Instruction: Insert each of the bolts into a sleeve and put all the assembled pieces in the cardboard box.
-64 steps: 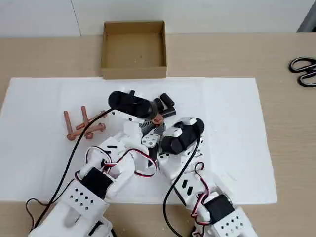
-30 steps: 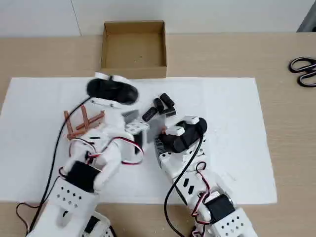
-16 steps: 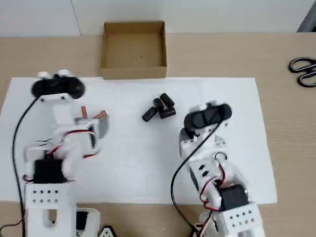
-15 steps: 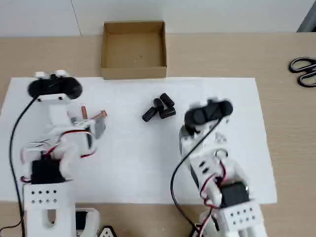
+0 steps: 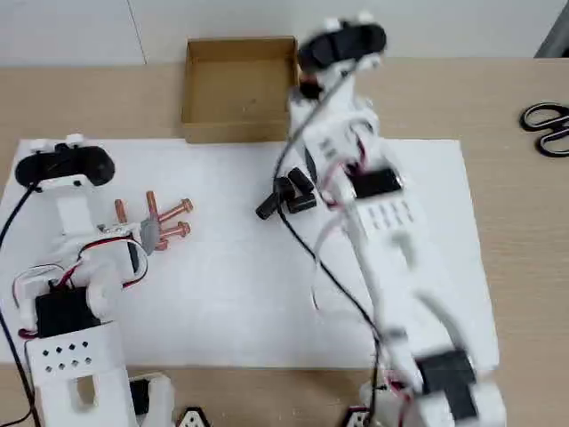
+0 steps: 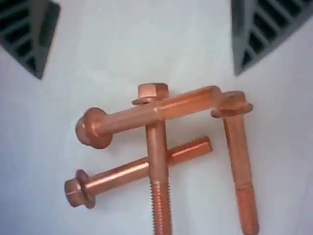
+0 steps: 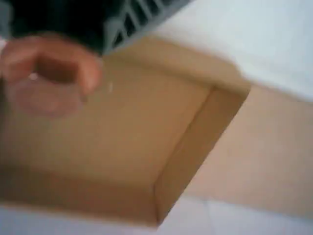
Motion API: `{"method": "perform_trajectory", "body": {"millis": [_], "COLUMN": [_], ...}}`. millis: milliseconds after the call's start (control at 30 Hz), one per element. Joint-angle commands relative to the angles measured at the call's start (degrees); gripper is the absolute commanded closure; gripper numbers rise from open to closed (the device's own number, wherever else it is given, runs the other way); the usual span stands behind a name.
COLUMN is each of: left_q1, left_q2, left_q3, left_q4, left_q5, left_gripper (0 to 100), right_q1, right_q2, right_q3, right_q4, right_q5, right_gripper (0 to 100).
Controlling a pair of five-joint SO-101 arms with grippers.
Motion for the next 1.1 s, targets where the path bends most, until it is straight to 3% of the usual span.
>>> {"method": "perform_trajectory", "body": {"millis": [0, 533, 1067], "left_q1": [-0.8, -0.5, -0.5], "left_q2": [-0.6, -0.6, -0.6], "left_q3": [-2.3, 2.8, 2.8], "left_q4": [0.2, -0.1, -0.2], "left_q5": [-0.3, -0.4, -0.4], "left_gripper": [76, 76, 76], "right_q1": [0.6, 0.0, 0.2], "right_q2": [12.5, 55.0, 68.8], "right_q3": [-15.8, -61.5, -70.6], "right_q4": [-6.8, -9.6, -7.8], "right_q5": [0.3, 0.5, 0.6], "right_gripper": [99.5, 99.5, 99.4]}}
